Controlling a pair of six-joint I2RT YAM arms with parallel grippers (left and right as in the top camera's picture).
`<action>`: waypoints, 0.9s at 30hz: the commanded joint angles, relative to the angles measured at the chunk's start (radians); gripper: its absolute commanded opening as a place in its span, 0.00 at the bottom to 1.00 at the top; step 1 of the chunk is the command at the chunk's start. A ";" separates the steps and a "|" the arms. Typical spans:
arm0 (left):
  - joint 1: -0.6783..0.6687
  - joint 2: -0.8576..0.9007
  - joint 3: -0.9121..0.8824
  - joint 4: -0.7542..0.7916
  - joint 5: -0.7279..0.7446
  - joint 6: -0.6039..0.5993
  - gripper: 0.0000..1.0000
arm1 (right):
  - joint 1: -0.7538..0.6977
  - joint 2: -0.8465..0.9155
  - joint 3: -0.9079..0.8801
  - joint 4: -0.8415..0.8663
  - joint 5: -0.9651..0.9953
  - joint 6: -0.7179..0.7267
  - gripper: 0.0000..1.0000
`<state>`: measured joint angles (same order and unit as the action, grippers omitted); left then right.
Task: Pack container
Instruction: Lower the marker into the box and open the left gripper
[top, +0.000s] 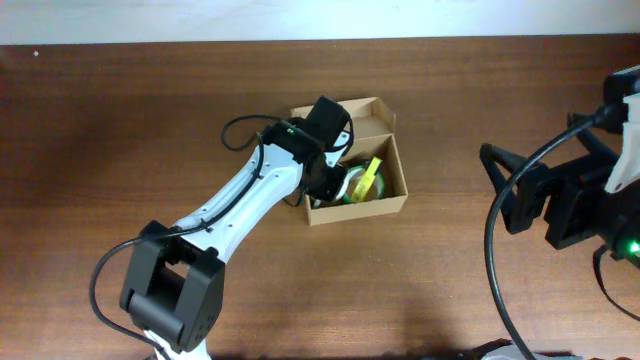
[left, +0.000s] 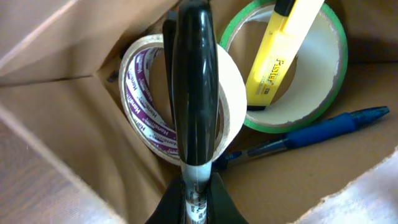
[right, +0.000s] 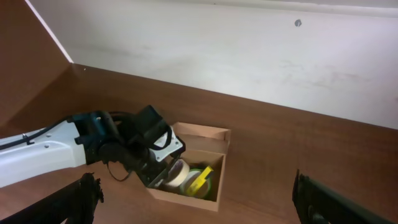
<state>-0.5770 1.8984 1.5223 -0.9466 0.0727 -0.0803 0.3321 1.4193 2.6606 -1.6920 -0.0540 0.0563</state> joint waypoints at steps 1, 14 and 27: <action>-0.006 0.007 0.014 -0.036 0.005 0.029 0.02 | -0.007 0.002 -0.005 -0.006 0.006 0.003 0.99; -0.006 0.007 0.014 -0.125 -0.080 0.094 0.02 | -0.007 0.002 -0.045 -0.006 0.027 0.000 0.99; -0.005 0.007 0.014 -0.122 -0.099 0.127 0.96 | -0.007 0.002 -0.071 -0.006 0.040 0.000 0.99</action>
<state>-0.5785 1.8984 1.5227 -1.0843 -0.0132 0.0273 0.3321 1.4200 2.5942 -1.6920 -0.0292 0.0559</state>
